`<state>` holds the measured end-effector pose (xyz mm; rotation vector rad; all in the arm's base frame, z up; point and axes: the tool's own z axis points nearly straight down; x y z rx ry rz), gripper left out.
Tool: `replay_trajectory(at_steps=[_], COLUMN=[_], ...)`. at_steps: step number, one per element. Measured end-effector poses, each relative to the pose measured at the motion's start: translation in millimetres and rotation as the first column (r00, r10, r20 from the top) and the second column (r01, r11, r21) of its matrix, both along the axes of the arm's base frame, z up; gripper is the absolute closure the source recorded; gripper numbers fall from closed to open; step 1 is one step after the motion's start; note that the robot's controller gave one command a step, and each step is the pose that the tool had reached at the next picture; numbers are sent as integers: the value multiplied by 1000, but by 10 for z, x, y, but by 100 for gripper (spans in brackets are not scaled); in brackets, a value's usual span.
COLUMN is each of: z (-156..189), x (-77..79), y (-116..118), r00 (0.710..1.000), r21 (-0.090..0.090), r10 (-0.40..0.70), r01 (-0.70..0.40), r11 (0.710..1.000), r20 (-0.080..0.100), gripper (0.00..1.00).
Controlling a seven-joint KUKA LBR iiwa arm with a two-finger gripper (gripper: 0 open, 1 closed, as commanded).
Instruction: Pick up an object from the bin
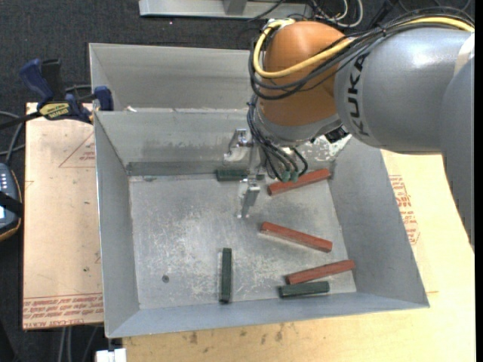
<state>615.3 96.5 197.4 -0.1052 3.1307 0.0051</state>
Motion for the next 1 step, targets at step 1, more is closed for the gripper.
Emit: replay_trajectory(at_steps=[1], z=[-260], x=[25], y=[-366], r00=[1000], r21=[-3], r10=[9], r01=[-9], r11=[1000], r20=[-13], gripper=[0])
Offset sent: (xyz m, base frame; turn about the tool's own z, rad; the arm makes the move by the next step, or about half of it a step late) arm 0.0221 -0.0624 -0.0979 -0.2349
